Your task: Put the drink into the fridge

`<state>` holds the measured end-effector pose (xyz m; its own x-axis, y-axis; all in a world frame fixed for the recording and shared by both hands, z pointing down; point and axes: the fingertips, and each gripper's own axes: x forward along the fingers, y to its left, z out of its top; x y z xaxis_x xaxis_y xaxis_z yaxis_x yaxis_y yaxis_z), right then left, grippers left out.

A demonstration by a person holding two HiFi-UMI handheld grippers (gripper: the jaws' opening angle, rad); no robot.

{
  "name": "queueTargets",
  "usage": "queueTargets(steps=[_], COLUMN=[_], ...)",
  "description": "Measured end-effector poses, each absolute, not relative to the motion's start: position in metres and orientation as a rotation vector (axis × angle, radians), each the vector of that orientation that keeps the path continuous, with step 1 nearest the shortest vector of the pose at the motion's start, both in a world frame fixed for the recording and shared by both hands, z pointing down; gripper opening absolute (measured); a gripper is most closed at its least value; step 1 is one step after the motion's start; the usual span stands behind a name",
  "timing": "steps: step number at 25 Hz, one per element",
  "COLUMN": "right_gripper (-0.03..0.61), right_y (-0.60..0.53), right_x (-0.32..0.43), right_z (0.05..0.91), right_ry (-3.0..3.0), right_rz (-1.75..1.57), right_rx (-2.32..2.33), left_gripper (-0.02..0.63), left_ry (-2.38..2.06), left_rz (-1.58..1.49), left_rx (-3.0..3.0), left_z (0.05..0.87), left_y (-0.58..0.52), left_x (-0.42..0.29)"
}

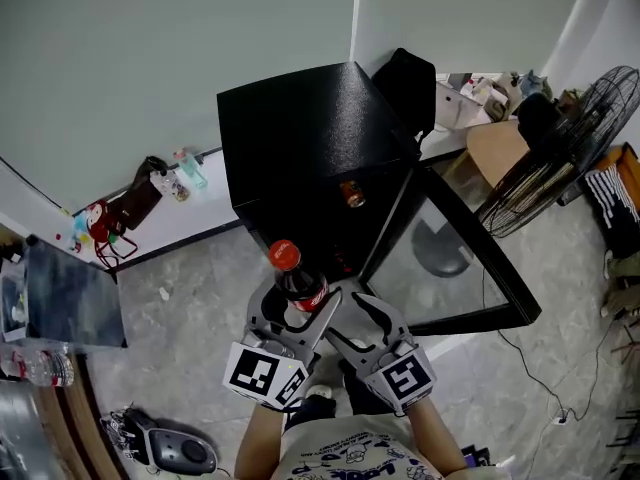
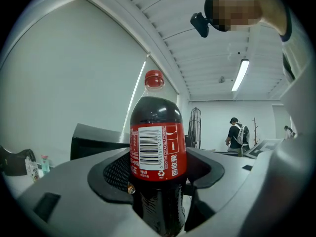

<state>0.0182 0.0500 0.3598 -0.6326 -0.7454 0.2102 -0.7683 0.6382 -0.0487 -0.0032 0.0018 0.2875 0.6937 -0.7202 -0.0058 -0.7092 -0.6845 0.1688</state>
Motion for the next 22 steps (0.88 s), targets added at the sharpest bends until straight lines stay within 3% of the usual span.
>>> queueTargets(steps=[22], right_gripper=[0.296], right_y=[-0.009], right_x=[0.046], right_z=[0.405], right_ry=[-2.865], right_rz=[0.487], right_rx=[0.817], left_gripper=[0.321], left_ry=[-1.15], left_rz=[-0.164], left_rx=[2.634], left_z=[0.314], left_y=[-0.05], left_x=[0.051])
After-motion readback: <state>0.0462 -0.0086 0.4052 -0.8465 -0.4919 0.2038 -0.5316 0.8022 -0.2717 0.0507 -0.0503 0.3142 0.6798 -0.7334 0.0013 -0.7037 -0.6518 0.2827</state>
